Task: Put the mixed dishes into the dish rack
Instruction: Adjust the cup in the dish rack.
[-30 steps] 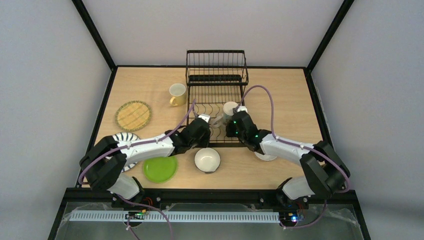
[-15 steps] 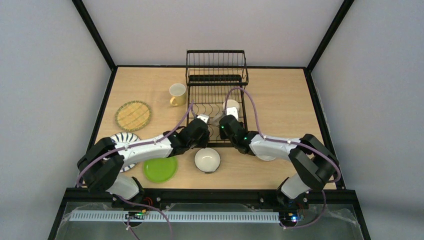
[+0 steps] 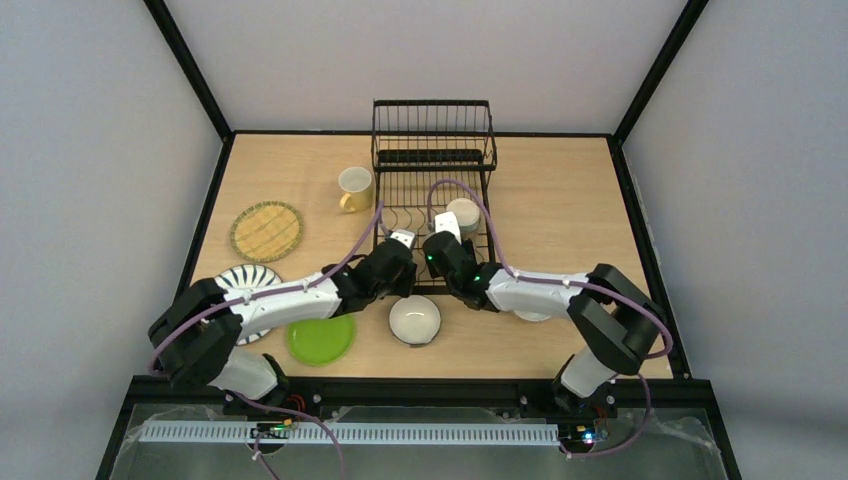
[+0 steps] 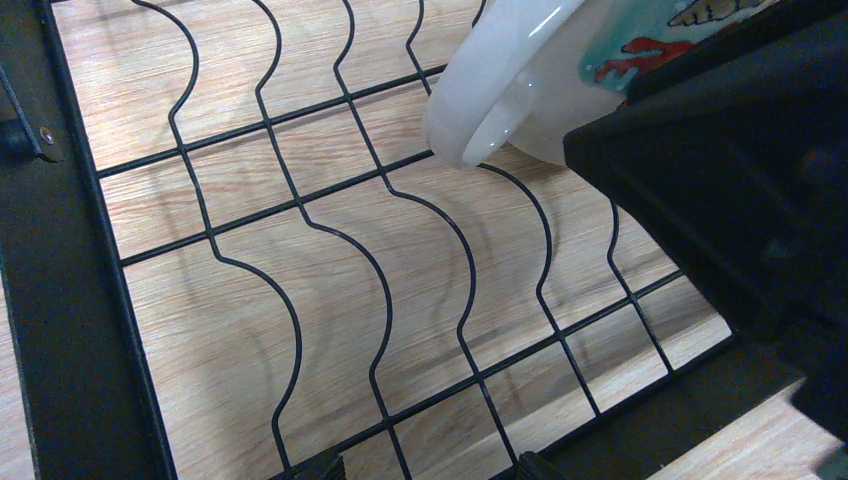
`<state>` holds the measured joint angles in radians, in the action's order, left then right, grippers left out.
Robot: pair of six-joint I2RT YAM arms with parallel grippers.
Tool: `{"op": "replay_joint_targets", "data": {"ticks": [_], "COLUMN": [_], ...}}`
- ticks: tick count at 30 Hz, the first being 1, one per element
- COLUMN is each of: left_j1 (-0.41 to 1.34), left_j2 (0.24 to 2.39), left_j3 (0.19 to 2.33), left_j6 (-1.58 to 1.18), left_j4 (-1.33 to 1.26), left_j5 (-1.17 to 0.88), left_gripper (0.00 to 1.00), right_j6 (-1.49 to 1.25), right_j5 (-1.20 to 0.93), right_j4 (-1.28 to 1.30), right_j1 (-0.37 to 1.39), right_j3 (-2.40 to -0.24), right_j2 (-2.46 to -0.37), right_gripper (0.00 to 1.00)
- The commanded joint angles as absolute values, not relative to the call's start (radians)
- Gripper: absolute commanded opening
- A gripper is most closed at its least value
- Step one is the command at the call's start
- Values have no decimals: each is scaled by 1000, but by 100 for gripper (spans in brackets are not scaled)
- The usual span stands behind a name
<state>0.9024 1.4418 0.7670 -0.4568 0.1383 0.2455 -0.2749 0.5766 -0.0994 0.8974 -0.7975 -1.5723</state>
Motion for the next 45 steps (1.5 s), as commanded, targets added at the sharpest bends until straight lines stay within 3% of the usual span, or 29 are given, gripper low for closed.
{"op": "replay_joint_targets", "data": {"ticks": [1,20,45], "left_j1": [904,896,896], "left_j2": [1417,1352,1342], "left_j3": [736,694,678], "left_j6": [-457,-457,-466], "left_j4": [189,226,256], "left_j5": [225,234,239], "left_gripper": [99,99,99], "right_j6": [-263,-313,-398], "right_j5": [651,726,724], "right_j4": [-111,-73,-45], "right_j1": [902,862,783], "right_j3": [-835,-865,-812], "right_j2": [-1624,-1698,-1603], "right_gripper": [56,59,59]}}
